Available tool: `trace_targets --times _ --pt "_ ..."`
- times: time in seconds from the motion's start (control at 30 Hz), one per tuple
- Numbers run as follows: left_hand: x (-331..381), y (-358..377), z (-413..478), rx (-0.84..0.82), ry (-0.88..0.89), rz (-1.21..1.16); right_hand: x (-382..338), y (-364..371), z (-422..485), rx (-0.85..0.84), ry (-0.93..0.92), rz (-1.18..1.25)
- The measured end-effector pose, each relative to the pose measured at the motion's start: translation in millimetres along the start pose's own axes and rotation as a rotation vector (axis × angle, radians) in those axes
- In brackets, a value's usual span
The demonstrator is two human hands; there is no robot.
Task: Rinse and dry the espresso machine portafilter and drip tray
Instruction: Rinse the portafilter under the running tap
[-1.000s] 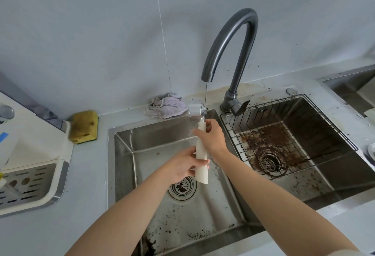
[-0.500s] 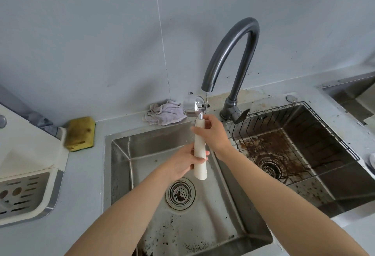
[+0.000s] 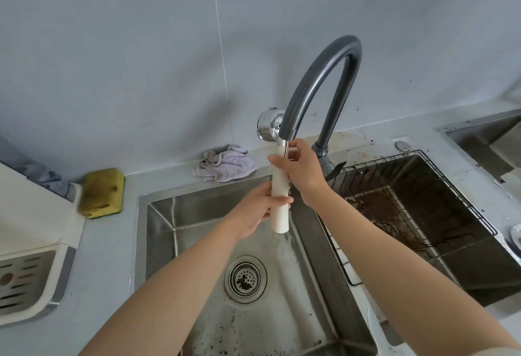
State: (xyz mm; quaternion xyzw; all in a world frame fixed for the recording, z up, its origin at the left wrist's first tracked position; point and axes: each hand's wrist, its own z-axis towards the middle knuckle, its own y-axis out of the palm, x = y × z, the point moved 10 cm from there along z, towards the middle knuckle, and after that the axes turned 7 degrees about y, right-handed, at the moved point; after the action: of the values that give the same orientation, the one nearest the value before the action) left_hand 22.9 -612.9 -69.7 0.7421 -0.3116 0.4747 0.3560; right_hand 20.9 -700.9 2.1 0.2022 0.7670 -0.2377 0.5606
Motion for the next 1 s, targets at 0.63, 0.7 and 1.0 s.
trace_targets --times 0.63,0.7,1.0 --pt "49.9 3.9 20.2 -0.001 0.064 -0.146 -54.3 -7.7 13.2 -0.014 -0.101 0.046" --pt "53.6 1.9 20.2 0.011 0.070 -0.135 -57.0 -6.6 15.0 -0.020 -0.110 0.054" --pt "58.2 -6.1 14.5 0.056 0.072 -0.056 -53.1 6.1 10.7 -0.143 -0.087 0.219"
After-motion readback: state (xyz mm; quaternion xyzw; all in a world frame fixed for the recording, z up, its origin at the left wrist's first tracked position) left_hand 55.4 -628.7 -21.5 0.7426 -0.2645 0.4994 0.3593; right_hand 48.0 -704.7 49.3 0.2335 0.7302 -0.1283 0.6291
